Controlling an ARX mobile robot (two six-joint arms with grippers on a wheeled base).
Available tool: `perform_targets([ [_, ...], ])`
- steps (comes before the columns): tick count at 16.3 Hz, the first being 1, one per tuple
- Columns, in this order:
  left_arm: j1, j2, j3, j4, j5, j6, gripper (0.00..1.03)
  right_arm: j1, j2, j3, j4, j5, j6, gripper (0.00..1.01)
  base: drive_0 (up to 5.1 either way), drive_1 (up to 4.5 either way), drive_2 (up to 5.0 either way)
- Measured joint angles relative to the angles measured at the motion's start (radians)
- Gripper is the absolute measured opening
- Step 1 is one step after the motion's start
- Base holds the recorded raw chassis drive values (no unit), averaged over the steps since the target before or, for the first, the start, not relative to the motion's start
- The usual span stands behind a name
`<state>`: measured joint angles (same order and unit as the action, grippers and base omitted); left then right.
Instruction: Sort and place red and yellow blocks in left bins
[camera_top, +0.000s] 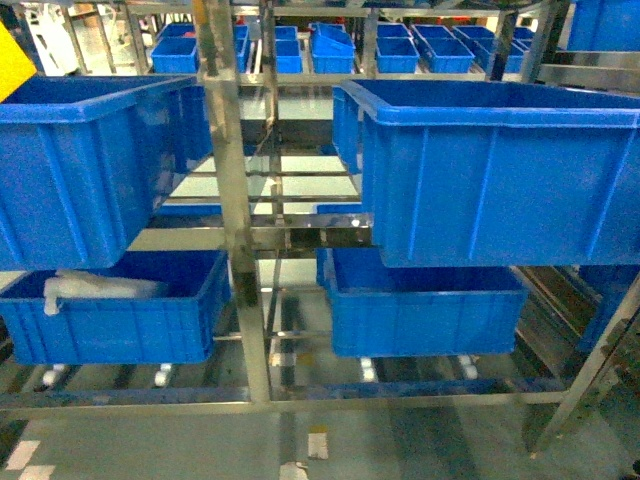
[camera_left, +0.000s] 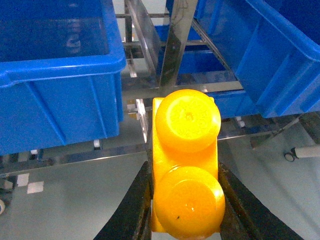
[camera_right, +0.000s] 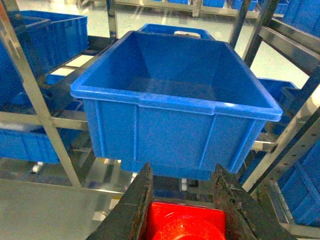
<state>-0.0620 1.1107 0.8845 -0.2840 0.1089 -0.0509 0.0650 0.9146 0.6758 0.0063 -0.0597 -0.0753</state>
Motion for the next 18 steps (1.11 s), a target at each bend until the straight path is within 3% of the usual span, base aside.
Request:
perform_targets([
  [16,-0.001,-0.005,0.000,0.000,0.000,0.000,0.26,-0.002,0.000,0.000,0.000,0.000,0.000,0.29,-5.0,2.41,2.4],
  [18,0.001,0.002,0.000,-0.003,-0.001,0.000,0.26,0.000,0.000,0.000,0.001,-0.001,0.000,0.29,0.0,4.28,-4.3],
])
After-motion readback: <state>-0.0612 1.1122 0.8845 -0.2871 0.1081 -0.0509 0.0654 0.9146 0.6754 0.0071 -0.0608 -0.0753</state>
